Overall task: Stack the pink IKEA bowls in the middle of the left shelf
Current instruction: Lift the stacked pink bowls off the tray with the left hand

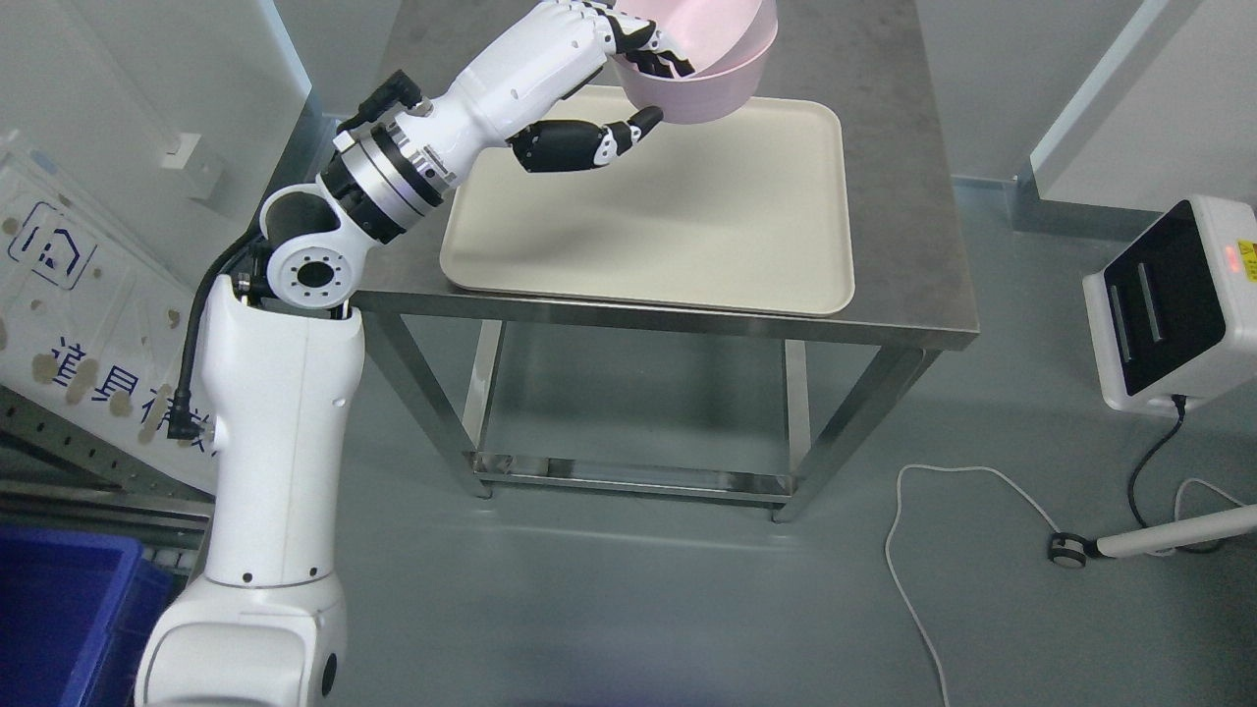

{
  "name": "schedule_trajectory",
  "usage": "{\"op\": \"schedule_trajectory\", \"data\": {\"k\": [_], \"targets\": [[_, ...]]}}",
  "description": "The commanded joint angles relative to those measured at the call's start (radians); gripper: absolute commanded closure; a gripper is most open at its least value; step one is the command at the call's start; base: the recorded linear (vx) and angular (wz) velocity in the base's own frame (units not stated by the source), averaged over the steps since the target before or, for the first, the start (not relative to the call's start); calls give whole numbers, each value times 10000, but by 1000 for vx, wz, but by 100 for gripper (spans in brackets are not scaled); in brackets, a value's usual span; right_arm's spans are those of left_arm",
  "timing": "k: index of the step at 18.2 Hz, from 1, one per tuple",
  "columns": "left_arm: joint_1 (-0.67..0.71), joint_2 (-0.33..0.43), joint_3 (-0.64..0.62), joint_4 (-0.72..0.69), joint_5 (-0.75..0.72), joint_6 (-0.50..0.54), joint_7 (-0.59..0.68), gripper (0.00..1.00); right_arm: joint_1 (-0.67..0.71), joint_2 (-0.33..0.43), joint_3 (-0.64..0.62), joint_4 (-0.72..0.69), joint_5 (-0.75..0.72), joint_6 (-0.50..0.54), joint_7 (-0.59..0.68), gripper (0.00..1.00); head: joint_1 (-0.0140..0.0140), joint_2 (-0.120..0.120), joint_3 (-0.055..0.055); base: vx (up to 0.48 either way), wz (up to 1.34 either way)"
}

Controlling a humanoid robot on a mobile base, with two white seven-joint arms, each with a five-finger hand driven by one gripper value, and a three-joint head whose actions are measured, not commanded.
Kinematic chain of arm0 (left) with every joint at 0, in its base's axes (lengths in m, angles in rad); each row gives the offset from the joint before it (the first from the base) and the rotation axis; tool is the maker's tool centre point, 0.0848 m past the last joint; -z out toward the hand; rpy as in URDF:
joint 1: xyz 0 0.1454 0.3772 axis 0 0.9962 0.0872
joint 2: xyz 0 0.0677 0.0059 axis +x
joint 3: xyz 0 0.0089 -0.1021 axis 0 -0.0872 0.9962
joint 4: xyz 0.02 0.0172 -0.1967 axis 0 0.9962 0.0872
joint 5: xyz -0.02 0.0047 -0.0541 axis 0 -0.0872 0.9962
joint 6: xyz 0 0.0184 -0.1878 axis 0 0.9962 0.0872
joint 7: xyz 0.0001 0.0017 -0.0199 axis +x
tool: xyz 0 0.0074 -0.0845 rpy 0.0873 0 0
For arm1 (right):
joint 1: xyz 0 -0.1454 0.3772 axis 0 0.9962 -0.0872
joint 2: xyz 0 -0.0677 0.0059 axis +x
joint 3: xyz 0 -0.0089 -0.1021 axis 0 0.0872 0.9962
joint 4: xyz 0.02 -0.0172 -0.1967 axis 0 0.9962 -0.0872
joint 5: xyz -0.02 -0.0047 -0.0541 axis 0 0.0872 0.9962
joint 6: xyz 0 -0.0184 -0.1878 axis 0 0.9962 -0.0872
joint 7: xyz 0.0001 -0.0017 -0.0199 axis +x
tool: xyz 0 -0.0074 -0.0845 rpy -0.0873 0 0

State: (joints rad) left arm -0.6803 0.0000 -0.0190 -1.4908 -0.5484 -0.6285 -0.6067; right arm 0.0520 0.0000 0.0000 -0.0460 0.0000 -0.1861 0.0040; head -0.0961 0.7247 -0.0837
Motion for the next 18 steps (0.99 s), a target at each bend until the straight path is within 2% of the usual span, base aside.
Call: {"op": "schedule_trajectory", "data": {"k": [1, 5, 8, 18], "targets": [[330, 175, 344, -417, 176, -157, -23, 97, 2, -175, -92, 0, 77, 5, 6, 0, 0, 0, 0, -97, 7], [482, 175, -191, -432, 191, -448, -114, 97, 2, -175, -92, 0, 77, 5, -9, 0, 0, 0, 0, -106, -2], [758, 175, -638, -447, 237, -1290, -866, 97, 2, -175, -92, 0, 77, 5, -9, 0, 0, 0, 0, -123, -96], [1066, 175, -87, -616, 1142, -1538, -1080, 96, 2, -175, -92, 0, 77, 5, -9, 0, 0, 0, 0, -257, -294]]}}
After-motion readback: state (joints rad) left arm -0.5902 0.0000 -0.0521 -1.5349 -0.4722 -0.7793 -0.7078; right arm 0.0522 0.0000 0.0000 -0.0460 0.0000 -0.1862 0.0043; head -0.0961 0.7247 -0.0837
